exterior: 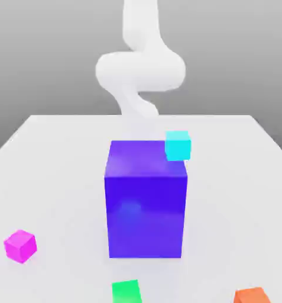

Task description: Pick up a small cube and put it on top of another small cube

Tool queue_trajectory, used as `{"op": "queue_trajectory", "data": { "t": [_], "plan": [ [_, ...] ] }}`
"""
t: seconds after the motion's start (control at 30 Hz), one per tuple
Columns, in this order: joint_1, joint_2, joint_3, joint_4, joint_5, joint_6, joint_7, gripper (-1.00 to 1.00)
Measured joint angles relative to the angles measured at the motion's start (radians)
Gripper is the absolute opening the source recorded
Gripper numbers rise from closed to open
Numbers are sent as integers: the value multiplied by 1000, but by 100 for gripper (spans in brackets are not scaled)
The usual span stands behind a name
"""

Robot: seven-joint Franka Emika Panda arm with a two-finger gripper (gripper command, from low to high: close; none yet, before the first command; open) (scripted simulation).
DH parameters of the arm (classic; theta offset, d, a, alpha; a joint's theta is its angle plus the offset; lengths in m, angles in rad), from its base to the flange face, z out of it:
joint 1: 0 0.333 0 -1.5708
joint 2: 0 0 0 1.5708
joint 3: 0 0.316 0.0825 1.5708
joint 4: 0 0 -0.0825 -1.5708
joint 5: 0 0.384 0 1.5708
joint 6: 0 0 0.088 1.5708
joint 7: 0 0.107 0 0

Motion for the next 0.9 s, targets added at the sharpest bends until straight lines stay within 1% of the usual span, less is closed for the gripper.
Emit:
{"op": "queue_trajectory", "data": {
  "t": [0.3, 0.53, 0.7, 0.83, 0.9],
  "plan": [
    [-9, 330, -181, -74, 88, 139, -129, 0],
    [-46, 586, -290, -130, 177, 243, -242, 0],
    [-128, 767, -326, -170, 228, 319, -315, 0],
    [-178, 904, -351, -204, 233, 384, -347, 0],
    [-208, 972, -335, -203, 262, 426, -376, 0]
  ]
}}
